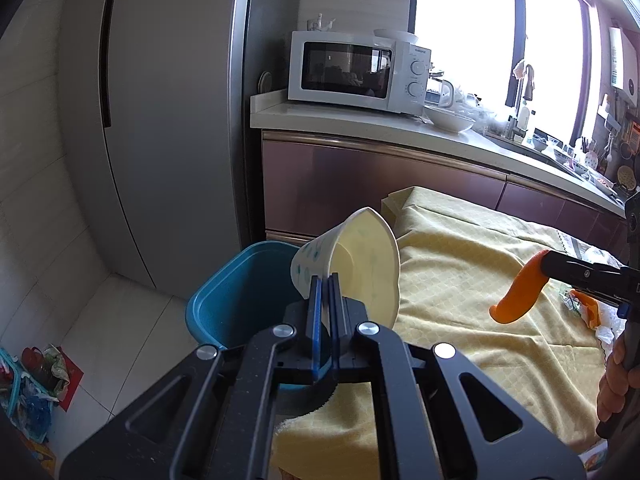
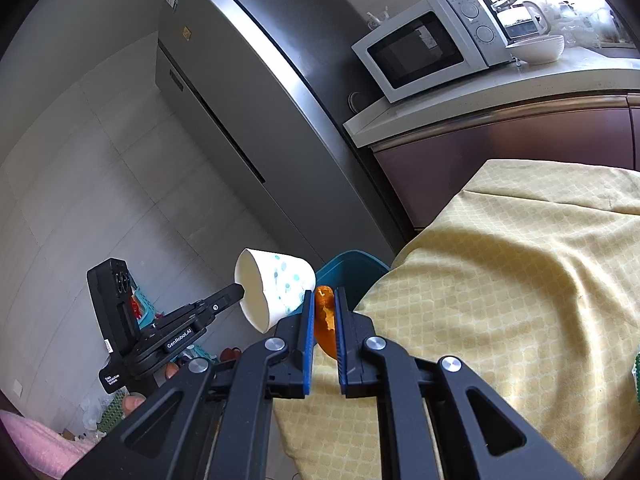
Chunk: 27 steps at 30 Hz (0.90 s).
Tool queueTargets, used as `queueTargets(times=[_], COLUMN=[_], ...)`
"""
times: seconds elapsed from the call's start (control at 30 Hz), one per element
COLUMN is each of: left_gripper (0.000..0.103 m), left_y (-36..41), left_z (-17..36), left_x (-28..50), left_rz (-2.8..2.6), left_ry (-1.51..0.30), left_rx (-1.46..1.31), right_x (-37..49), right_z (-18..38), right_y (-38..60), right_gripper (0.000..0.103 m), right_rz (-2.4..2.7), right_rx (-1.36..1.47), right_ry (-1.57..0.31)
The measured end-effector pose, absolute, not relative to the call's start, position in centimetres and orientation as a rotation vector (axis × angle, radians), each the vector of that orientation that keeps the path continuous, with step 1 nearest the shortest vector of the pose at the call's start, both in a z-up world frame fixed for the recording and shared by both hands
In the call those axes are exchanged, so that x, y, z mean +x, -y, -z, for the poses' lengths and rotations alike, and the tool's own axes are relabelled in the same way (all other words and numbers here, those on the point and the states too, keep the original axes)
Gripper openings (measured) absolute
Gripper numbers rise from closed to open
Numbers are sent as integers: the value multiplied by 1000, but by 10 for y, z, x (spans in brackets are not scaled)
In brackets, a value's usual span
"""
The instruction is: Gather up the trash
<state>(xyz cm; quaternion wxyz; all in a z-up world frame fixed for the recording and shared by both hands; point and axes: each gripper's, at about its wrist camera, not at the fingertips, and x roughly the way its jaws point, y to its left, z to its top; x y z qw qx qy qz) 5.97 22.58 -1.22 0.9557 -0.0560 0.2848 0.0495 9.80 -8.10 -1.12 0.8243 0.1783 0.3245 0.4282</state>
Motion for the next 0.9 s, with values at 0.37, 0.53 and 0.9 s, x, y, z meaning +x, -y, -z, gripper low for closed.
queueTargets(times=[0.37,0.53,0.9], left_gripper=[4,4,4], left_y=[-239,-244,-255], left_z=[16,20,30], left_x=[60,61,64], left_rz=[-140,-151,-179], left_ry=[-585,-593,-611], left_rx=[-131,-134,-144], right_x=[108,112,125], right_z=[5,3,7], right_y=[52,38,8], right_gripper=[8,8,8], right_rz=[-953,-972,-1003], right_rx=[349,334,312], right_ry=[-703,-707,-736])
